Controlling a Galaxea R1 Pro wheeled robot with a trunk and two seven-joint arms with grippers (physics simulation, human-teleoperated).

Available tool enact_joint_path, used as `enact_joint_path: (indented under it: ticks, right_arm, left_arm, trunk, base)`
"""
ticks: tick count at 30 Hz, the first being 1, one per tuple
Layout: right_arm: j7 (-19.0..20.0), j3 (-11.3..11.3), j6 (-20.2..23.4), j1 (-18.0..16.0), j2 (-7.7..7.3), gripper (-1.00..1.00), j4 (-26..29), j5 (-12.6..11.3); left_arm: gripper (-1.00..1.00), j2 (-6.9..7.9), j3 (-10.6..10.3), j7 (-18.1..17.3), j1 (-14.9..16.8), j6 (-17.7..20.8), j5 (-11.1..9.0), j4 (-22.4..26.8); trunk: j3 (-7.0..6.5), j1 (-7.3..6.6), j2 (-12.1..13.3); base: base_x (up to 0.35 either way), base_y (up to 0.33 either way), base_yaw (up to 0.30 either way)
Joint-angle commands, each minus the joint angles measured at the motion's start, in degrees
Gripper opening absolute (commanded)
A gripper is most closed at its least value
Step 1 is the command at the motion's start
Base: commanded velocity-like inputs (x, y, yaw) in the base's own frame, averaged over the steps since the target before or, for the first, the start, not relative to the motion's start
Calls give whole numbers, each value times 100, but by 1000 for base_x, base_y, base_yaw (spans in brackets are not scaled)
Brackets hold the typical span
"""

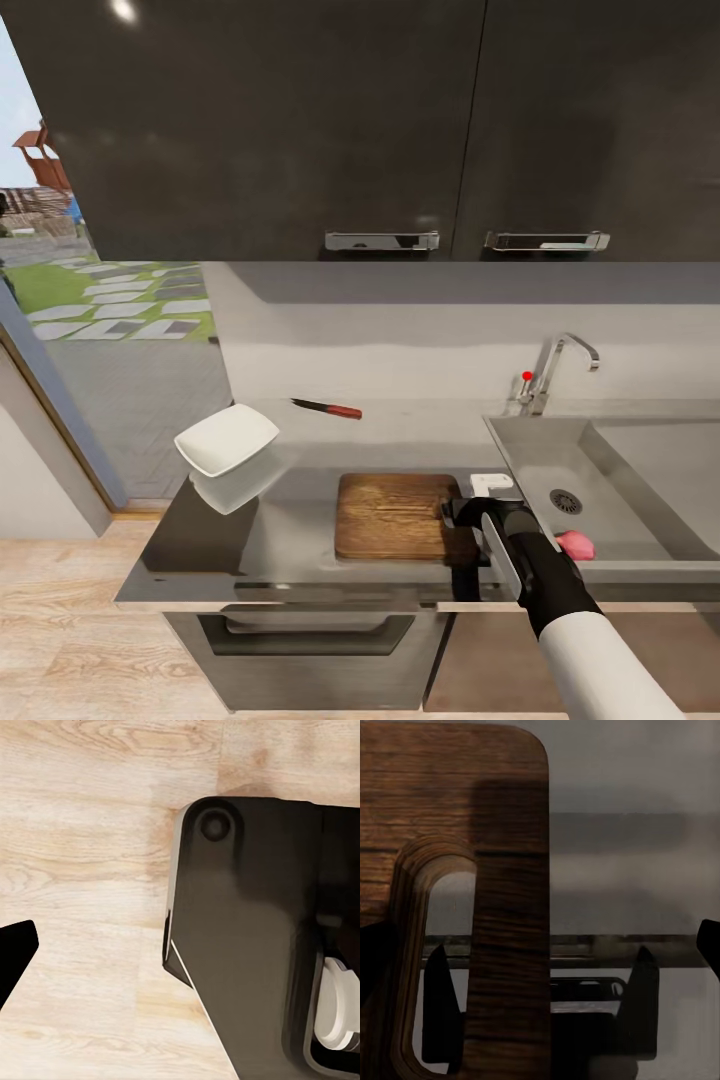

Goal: In the kitchen, take the Vidalia onion out of the sink, dice it on the chopping board with the paring knife, put the diced onion into the bowl on the countertop, then place both the paring knife and the chopping board into the sink.

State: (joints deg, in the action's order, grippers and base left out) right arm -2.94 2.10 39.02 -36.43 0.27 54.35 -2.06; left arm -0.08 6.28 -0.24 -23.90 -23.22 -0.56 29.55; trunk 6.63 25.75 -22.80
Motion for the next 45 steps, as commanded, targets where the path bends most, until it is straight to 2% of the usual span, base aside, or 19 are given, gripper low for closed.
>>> enact_joint_path:
  ticks: [1, 24, 45]
  right_arm:
    - [-31, 10, 27, -5, -1, 100, 6, -22]
    - [-40, 5, 27, -5, 13, 100, 87, -22]
    - [-45, 2, 27, -5, 17, 100, 141, -22]
  left_arm:
    - [100, -1, 4, -3, -1, -7, -5, 8]
    - [100, -2, 4, -3, -2, -7, -5, 7]
    - [100, -2, 4, -3, -1, -7, -5, 7]
  trunk:
    - [11, 4, -12]
    - [6, 4, -12]
    - [-171, 4, -12]
  base:
    - [0, 0, 0]
    - [0, 0, 0]
    - [0, 0, 0]
